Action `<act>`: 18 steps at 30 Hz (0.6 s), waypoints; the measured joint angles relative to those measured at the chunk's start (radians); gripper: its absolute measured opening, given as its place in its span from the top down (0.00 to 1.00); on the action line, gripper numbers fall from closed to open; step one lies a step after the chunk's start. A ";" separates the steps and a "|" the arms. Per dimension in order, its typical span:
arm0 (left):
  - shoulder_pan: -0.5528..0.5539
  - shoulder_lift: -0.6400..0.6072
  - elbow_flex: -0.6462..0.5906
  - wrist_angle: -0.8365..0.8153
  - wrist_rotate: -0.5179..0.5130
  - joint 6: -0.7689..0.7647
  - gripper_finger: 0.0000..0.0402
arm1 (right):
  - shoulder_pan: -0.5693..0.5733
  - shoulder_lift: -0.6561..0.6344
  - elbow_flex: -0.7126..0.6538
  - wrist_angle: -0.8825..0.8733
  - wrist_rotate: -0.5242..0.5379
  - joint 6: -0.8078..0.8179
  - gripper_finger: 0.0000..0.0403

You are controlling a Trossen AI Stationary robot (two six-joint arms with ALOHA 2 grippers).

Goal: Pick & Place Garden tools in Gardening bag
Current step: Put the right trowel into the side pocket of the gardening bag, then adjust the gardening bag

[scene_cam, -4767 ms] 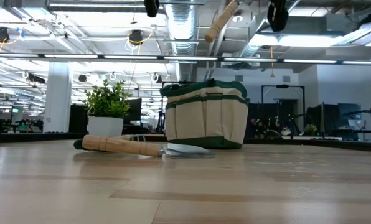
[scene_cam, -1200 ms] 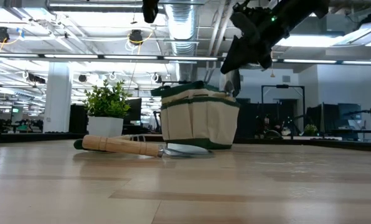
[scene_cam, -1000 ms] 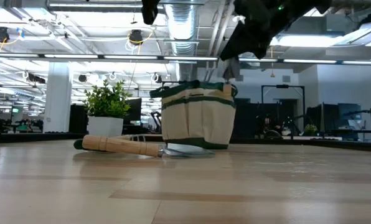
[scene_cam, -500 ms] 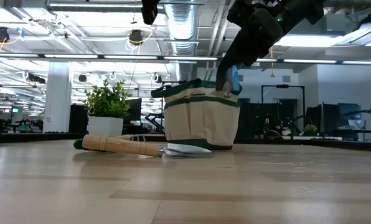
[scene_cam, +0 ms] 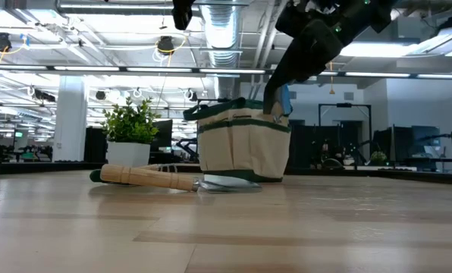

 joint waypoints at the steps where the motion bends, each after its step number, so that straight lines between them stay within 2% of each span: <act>1: 0.000 0.000 0.000 0.000 0.000 0.000 0.48 | 0.000 0.000 0.000 0.000 0.002 0.007 0.99; 6: 0.000 0.000 0.000 0.000 0.000 0.000 0.48 | 0.000 0.001 -0.004 -0.008 0.007 0.010 0.93; 18: 0.000 0.000 0.000 0.000 0.000 -0.001 0.48 | 0.012 0.000 0.035 0.041 0.007 0.005 0.67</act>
